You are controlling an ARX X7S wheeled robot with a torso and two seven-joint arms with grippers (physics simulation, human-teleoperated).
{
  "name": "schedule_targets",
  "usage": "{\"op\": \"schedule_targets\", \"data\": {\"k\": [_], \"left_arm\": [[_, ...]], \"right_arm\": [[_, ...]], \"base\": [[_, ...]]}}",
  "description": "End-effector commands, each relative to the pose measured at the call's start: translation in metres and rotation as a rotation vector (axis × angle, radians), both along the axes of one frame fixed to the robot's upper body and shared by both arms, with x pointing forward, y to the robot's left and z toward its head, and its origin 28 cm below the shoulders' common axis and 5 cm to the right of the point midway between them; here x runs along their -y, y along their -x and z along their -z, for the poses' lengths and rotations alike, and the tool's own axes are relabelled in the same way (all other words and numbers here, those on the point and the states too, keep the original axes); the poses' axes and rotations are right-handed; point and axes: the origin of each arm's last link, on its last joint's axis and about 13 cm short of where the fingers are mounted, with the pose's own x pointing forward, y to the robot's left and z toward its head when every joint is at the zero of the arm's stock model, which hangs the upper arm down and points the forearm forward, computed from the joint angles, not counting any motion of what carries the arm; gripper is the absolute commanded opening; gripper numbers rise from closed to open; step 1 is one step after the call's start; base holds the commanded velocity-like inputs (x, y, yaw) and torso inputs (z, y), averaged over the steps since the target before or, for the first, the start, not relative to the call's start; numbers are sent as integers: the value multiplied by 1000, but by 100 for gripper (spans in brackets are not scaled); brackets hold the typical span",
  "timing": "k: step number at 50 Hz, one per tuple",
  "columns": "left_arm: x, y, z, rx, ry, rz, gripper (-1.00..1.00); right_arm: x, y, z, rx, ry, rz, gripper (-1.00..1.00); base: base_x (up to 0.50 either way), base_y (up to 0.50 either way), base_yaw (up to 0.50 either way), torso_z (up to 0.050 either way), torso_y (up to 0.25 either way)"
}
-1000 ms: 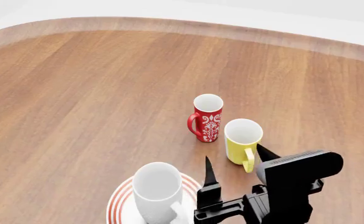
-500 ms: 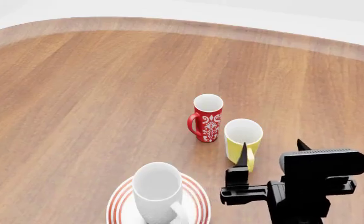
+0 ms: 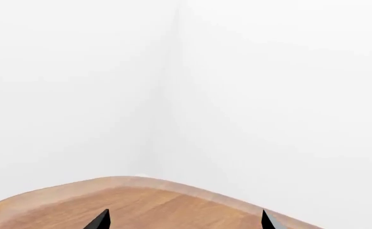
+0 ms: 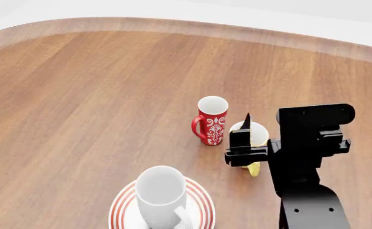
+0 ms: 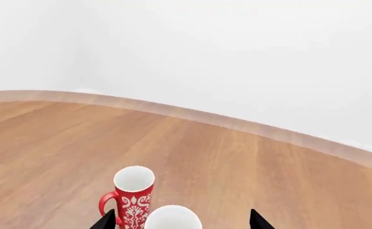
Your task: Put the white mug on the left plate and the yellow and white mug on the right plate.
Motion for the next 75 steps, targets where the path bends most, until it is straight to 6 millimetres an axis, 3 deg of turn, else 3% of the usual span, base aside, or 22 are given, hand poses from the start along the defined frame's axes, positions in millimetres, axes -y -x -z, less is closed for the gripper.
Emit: {"op": "schedule_targets", "data": {"k": [1, 5, 13, 45, 75], "left_arm": [[-1, 1, -2, 21, -11, -8, 100], [1, 3, -1, 22, -42, -12, 100], [2, 8, -3, 52, -15, 23, 100], [4, 12, -3, 61, -59, 63, 100], [0, 7, -1, 38, -23, 23, 100]], "right_arm": [[-1, -61, -21, -43, 28, -20, 100], [-2, -74, -22, -64, 24, -21, 100], [-3, -76, -28, -75, -13, -23, 100], [-8, -74, -21, -91, -59, -33, 100], [4, -71, -17, -86, -90, 10, 100]], "base": [[0, 0, 0, 0, 0], [0, 0, 0, 0, 0], [0, 0, 0, 6, -161], [0, 0, 0, 3, -134], [0, 0, 0, 0, -85]]}}
